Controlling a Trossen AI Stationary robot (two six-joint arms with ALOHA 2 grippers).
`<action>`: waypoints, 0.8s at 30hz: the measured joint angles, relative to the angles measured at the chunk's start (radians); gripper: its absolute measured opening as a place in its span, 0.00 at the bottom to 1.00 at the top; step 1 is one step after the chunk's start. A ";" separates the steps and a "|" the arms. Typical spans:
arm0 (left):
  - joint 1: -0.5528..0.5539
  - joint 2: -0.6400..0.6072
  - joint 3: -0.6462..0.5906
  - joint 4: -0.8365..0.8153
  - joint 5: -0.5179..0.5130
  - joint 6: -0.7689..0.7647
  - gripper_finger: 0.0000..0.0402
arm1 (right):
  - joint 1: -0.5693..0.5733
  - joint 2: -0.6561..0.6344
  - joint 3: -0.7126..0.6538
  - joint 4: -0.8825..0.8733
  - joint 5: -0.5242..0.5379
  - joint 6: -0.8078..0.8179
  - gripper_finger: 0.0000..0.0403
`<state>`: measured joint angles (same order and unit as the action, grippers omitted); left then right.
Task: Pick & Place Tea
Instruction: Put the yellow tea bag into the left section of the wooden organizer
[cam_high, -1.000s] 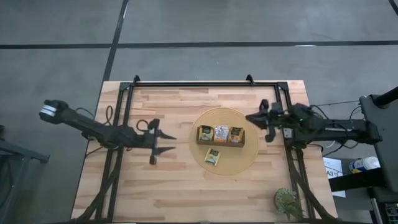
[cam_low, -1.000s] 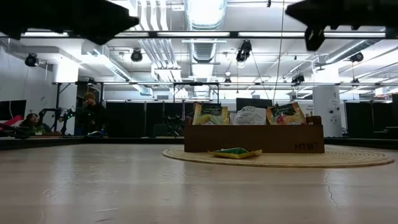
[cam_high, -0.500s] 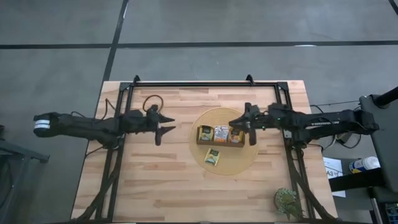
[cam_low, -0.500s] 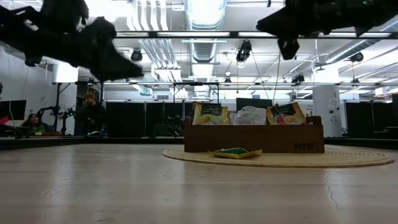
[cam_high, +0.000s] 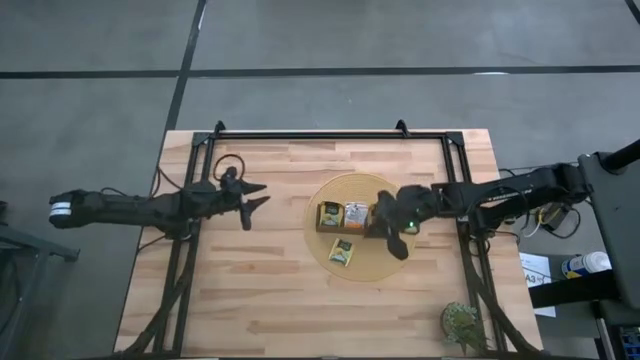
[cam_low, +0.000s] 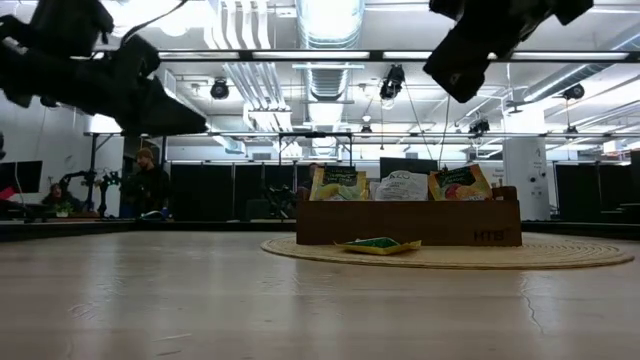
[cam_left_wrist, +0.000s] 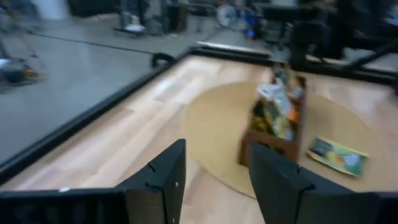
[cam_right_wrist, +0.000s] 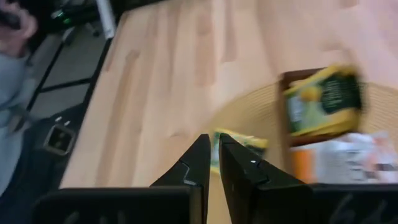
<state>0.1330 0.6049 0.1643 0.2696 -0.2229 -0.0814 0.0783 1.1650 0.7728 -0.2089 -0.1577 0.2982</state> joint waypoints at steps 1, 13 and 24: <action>0.000 -0.029 -0.017 0.002 -0.024 -0.002 0.41 | 0.016 0.009 0.005 0.001 0.000 0.008 0.08; 0.000 -0.411 -0.155 -0.086 -0.067 -0.039 0.41 | 0.122 0.213 0.061 0.000 0.000 -0.027 0.08; -0.001 -0.478 -0.156 -0.189 -0.065 -0.122 0.41 | 0.132 0.437 0.285 -0.099 0.001 -0.209 0.08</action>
<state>0.1322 0.1269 0.0086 0.0801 -0.2878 -0.2034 0.2100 1.6017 1.0580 -0.3074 -0.1572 0.0888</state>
